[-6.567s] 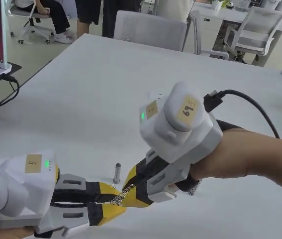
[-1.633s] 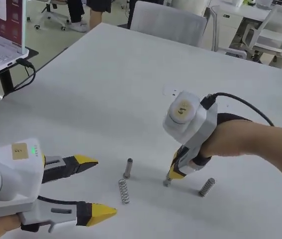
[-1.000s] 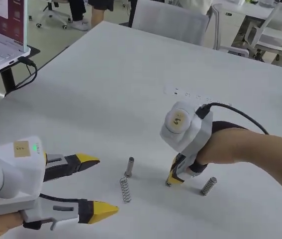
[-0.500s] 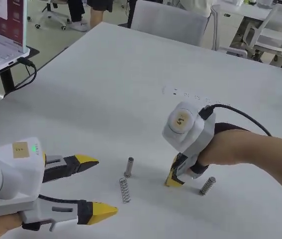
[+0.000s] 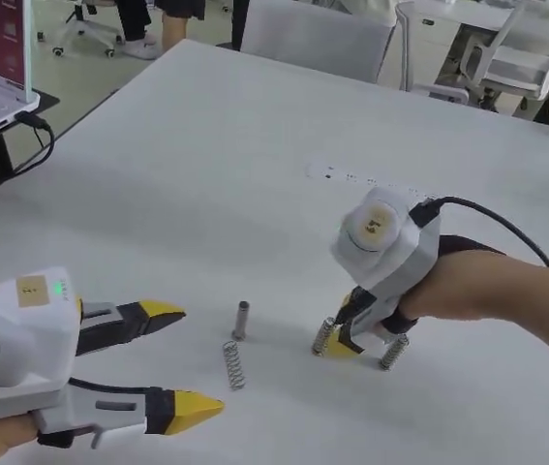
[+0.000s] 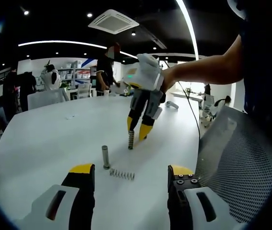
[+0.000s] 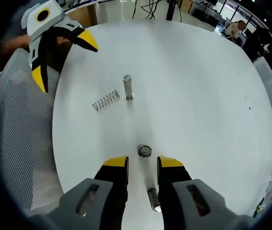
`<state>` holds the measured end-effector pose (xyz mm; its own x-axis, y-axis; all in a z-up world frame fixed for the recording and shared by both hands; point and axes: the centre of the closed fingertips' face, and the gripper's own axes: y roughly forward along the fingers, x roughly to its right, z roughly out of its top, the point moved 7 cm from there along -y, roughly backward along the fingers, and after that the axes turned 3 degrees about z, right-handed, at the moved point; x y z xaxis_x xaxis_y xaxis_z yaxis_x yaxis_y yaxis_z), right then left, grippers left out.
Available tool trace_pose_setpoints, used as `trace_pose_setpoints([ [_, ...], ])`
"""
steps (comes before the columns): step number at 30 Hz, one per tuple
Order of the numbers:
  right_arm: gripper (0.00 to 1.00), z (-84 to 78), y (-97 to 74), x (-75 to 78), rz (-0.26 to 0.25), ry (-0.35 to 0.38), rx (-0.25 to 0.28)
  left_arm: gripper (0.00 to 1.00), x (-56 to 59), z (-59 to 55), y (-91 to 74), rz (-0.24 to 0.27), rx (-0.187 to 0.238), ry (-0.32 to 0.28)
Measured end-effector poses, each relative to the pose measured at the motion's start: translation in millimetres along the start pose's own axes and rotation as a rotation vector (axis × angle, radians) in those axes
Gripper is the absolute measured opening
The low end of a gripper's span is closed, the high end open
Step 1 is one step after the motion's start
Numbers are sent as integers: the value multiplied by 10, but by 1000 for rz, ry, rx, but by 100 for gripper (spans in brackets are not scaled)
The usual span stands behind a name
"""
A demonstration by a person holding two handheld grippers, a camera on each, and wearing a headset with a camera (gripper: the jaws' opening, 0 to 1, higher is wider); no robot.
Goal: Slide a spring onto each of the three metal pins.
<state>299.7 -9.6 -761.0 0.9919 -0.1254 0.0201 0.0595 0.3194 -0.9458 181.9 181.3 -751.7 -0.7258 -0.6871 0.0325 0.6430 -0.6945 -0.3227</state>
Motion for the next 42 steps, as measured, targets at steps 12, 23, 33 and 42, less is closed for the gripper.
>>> trace_pose_setpoints([
  [12,22,-88,-80,-180,-7,45,52,57,-19,10,-8,3,-3,6],
  [23,21,-48,-102,-392,17,82,101,57,-2,27,-10,-3,-2,15],
  [33,20,172,33,-646,55,50,130,56,20,11,7,-9,-10,17],
  [42,21,412,156,-719,70,66,173,56,13,0,-19,-4,-14,19],
])
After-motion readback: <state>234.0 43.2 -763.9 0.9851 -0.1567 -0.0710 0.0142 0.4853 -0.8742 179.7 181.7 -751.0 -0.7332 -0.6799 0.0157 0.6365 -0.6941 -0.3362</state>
